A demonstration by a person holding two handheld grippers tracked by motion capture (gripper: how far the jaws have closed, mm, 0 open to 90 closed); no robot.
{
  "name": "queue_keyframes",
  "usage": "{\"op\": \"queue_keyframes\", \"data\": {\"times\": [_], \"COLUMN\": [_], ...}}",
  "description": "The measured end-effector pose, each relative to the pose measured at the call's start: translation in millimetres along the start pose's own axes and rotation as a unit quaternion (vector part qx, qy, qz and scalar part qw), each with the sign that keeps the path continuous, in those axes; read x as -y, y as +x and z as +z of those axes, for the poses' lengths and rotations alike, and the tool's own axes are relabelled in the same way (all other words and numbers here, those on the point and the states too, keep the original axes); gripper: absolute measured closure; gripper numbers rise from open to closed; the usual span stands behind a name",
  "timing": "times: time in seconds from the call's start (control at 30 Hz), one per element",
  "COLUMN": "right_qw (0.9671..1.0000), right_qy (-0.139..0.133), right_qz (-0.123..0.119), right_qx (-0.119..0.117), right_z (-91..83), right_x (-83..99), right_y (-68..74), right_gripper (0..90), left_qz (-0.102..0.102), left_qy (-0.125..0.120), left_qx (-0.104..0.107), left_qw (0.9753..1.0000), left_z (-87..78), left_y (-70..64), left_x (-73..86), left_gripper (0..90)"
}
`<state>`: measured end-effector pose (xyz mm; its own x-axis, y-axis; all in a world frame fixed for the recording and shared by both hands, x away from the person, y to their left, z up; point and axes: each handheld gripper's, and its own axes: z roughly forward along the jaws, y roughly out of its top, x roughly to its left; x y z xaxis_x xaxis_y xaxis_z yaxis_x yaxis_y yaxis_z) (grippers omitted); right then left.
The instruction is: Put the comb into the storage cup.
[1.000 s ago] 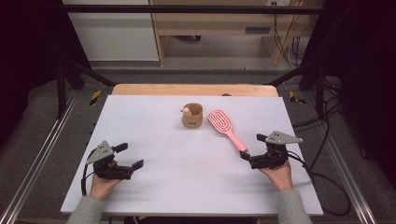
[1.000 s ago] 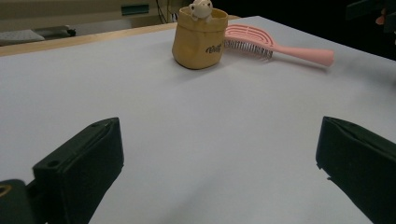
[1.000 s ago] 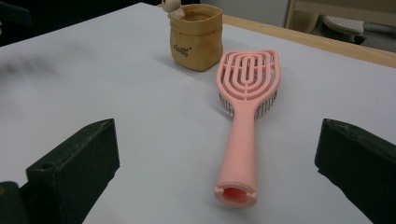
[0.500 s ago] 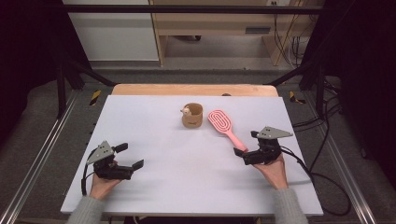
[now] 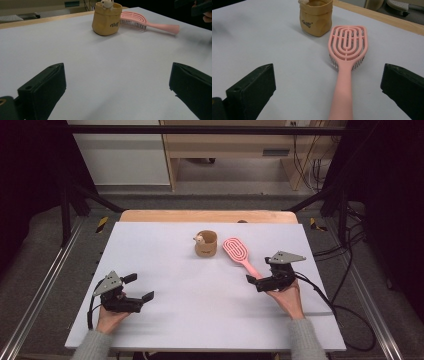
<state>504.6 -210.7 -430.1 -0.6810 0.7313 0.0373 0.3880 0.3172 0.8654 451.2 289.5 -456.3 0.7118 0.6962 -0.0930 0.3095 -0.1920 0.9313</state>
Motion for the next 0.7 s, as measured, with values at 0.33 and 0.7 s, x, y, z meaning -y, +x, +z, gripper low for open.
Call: {"op": "queue_keyframes", "data": {"times": [0.33,0.7], "right_qw": [0.9999,0.9991], "right_qy": [0.012,0.037], "right_qz": [0.000,0.001], "right_qx": [0.009,0.018], "right_z": [10.4,24.1], "right_x": [-5.7,-10.4], "right_y": [-2.5,-2.3], "right_gripper": [0.3,0.3], "left_qz": [0.000,-0.001], "left_qy": [0.002,0.002], "left_qx": [0.000,0.001], "left_qw": [1.0000,1.0000], "left_z": [0.6,0.7], "left_y": [0.0,0.2], "left_x": [0.4,0.5], "left_gripper": [0.8,0.8]}}
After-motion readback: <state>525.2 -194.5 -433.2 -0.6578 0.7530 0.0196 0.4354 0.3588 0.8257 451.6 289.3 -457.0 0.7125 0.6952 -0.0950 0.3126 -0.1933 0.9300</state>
